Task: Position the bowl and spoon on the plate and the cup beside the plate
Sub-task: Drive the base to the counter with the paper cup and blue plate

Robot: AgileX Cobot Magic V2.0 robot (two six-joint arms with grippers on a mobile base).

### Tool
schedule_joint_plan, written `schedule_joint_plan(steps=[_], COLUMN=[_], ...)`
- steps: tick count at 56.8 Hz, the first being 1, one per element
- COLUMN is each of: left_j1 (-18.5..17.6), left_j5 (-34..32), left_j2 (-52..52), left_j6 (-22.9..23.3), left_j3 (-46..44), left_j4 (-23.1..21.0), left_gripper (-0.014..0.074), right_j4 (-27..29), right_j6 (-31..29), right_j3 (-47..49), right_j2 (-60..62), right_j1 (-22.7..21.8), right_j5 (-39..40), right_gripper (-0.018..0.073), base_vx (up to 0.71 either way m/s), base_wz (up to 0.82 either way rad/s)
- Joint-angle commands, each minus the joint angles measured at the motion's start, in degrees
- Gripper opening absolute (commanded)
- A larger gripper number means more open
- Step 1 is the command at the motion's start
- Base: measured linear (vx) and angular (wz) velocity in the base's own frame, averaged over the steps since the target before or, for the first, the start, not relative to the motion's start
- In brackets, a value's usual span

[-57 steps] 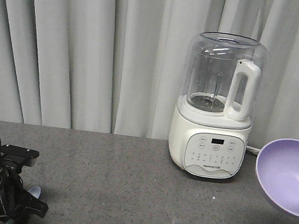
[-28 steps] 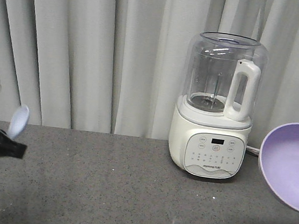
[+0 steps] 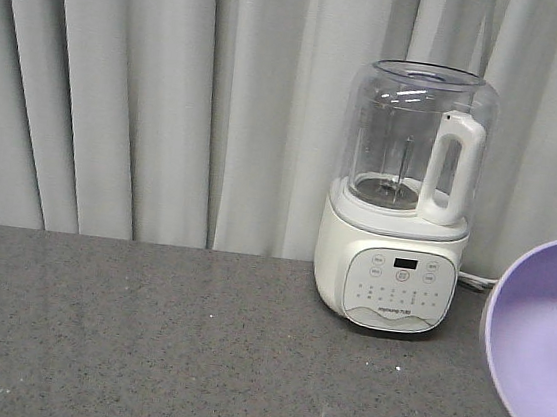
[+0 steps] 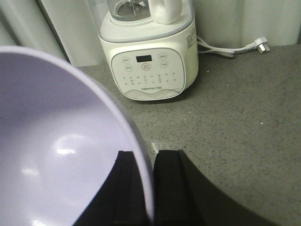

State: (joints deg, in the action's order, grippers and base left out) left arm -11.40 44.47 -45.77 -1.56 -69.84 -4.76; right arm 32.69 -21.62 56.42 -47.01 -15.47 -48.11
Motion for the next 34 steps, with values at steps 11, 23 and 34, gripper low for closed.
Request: schedule_joint_plan(steps=[11, 23, 34], left_j1=[-0.3, -0.3, -0.3], left_j5=[-2.9, -2.9, -2.9], left_j2=[-0.1, -0.1, -0.1], left_j6=[0.6, 0.6, 0.6], left_j3=[-1.4, -1.4, -1.4], left_j4=[-0.3, -0.3, -0.3], left_gripper=[-0.0003, -0.0003, -0.0003], right_j4=[2.3, 2.3, 2.3], right_j6=[-0.6, -0.6, -0.6], right_j3=[1.5, 1.5, 1.5], right_j2=[0.2, 0.2, 0.2], right_j1=[-0.3, -0.3, -0.3], right_j5=[3.4, 3.4, 3.4], right_gripper=[-0.0009, -0.0009, -0.0009], base_vx=[0.0, 0.0, 0.0], base_wz=[0.0, 0.0, 0.0])
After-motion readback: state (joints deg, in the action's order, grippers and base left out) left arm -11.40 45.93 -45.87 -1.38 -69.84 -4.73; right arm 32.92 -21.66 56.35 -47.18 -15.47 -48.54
